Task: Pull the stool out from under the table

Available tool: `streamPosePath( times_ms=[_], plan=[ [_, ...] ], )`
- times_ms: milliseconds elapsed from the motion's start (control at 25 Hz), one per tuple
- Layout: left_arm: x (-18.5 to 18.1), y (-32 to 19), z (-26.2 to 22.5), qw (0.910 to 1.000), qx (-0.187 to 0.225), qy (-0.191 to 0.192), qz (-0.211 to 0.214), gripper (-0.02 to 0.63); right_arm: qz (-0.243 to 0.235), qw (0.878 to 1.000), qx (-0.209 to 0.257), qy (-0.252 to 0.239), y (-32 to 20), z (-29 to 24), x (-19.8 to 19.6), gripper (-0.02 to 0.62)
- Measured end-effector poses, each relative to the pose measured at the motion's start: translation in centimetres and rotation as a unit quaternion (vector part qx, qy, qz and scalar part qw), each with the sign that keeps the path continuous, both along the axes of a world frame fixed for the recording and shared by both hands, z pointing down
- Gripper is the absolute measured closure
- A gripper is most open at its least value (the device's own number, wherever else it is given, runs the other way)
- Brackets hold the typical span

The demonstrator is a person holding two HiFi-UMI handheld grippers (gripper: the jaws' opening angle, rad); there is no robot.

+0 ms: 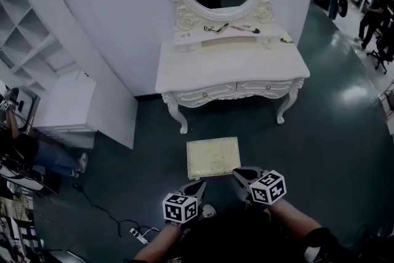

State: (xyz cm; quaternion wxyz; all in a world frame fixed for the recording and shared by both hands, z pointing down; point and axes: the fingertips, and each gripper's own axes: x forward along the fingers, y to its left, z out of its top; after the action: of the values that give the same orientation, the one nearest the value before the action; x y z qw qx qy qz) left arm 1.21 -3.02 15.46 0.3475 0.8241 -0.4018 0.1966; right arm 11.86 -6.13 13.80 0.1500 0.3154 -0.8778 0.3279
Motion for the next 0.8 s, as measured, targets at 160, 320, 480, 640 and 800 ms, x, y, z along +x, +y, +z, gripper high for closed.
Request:
streamPosePath(
  times_ms=[160,320,480,640,800],
  plan=[
    [1.7,0.9,-2.8,0.9992,0.005,0.010,0.039,0.598,0.001,1.000,0.015,-0.011,1.3,-3.5,0.4,0.568],
    [3.1,0.8,-4.2,0.9973,0.011,0.009,0.073,0.598,0.010,1.000,0.017,-0.013,1.9,-5.1,0.9,0.568],
    [4.0,1.3,-4.4,0.9955,0.022,0.005,0.093,0.598,-0.005,1.000,0.012,-0.001,3.4,-4.0,0.3,0.568],
    [4.2,1.8,-4.2,0.9943,0.024,0.002,0.103,0.598,0.000,1.000,0.005,0.004,4.3,-3.2,0.2,0.568],
    [4.4,1.8,-4.7,0.9936,0.025,0.014,0.110,0.598,-0.002,1.000,0.002,0.007,4.3,-3.2,-0.2,0.568]
  ],
)
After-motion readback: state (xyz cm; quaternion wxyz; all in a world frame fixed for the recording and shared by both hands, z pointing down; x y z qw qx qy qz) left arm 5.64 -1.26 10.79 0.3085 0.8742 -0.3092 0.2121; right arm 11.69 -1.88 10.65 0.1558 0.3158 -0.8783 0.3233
